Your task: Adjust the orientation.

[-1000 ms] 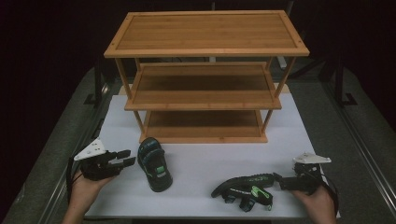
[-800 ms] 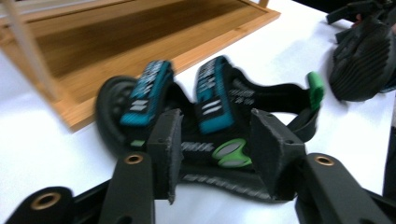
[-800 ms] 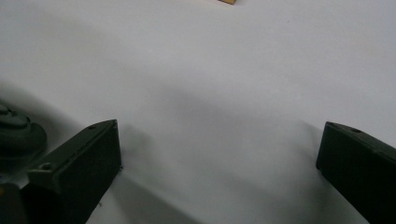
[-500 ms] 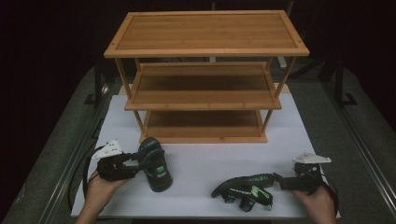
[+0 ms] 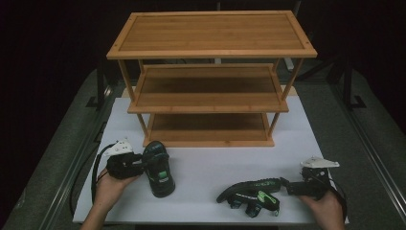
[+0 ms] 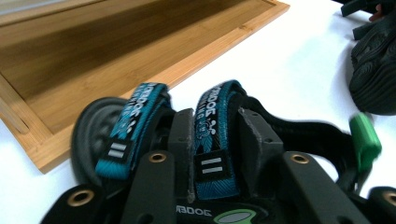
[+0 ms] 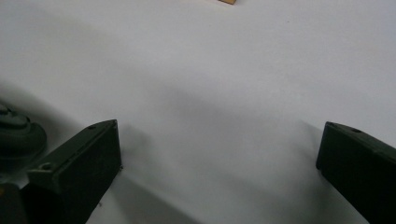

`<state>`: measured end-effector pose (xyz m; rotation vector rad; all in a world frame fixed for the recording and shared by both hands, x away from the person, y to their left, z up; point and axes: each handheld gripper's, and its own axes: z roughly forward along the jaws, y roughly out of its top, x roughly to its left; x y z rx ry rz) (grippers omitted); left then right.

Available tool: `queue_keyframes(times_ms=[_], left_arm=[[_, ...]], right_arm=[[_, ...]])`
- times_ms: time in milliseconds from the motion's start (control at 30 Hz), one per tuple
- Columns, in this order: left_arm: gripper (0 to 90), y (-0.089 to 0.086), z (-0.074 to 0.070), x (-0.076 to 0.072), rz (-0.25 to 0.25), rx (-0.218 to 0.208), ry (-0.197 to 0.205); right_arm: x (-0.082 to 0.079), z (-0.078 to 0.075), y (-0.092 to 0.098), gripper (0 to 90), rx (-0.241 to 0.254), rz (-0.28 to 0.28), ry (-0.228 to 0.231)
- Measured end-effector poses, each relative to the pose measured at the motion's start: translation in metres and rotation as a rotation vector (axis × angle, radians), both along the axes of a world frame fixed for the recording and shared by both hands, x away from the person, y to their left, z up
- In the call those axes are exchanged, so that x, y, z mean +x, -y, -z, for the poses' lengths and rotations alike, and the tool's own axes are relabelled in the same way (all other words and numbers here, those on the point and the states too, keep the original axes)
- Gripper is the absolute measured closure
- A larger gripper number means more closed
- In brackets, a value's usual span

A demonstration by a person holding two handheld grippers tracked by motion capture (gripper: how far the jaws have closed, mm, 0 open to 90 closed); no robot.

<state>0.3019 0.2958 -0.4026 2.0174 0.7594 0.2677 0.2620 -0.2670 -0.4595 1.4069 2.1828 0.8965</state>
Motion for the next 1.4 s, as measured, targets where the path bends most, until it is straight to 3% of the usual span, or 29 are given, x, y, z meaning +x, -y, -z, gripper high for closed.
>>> queue_keyframes(times_ms=[200,433,600,900,1067,1133,1300,1367,1400], left_arm=[[70.0,0.003,-0.009,0.0,0.037,0.008,0.028],[70.0,0.026,-0.02,0.011,0.161,-0.03,0.051],[70.0,0.048,-0.02,0.018,0.228,-0.045,0.046],[70.0,0.085,-0.01,0.029,0.336,-0.024,0.037],[69.9,0.092,-0.001,0.03,0.362,-0.018,0.007],[69.8,0.091,0.001,0.031,0.358,-0.034,0.001],[67.7,0.089,0.001,0.03,0.349,-0.027,0.001],[56.6,0.087,0.0,0.03,0.333,-0.036,0.001],[56.6,0.086,-0.001,0.03,0.331,-0.035,0.002]], right_arm=[[0.0,0.0,0.0,0.0,0.0,0.0,-0.001],[0.0,0.0,0.0,0.0,0.001,0.0,-0.001],[0.0,0.0,0.0,0.0,0.001,0.0,0.0],[0.0,0.0,0.0,0.0,0.0,-0.001,0.0],[0.0,0.0,0.0,0.0,0.001,0.0,0.0],[0.0,0.0,0.0,0.0,0.001,0.0,0.0],[0.0,0.0,0.0,0.0,0.0,0.0,-0.001],[0.0,0.0,0.0,0.0,0.001,0.001,-0.002],[0.0,0.0,0.0,0.0,0.001,0.001,-0.002]])
